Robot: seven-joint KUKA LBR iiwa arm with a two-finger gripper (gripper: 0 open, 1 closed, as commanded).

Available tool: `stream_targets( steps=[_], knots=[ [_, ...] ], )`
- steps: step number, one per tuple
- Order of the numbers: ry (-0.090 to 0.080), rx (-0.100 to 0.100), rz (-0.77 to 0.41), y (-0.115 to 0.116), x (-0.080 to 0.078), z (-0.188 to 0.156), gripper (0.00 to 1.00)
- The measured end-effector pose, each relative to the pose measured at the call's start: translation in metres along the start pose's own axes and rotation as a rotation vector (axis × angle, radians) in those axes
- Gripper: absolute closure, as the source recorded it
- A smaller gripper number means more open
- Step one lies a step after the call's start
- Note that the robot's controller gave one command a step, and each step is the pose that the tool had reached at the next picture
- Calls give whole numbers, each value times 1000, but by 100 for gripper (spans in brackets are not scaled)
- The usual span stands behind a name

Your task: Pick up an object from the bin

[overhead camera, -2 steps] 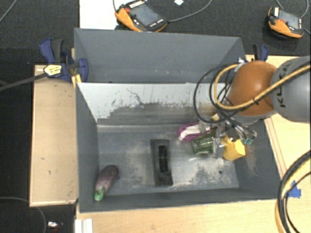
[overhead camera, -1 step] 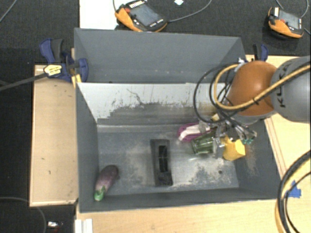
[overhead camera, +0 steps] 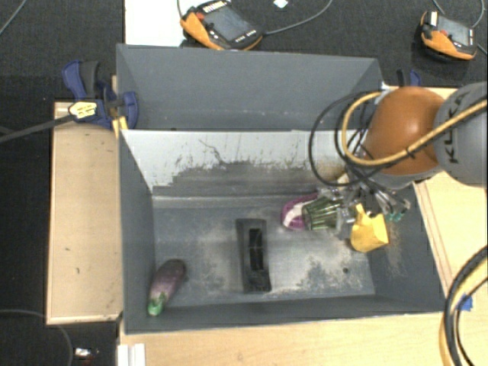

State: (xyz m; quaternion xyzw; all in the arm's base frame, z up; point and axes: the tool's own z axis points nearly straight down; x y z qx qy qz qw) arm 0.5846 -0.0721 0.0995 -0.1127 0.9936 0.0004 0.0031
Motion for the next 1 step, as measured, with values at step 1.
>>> stream_targets(
  steps=[1],
  knots=[
    [-1,0,2,0,-1,-35,100]
  ],
)
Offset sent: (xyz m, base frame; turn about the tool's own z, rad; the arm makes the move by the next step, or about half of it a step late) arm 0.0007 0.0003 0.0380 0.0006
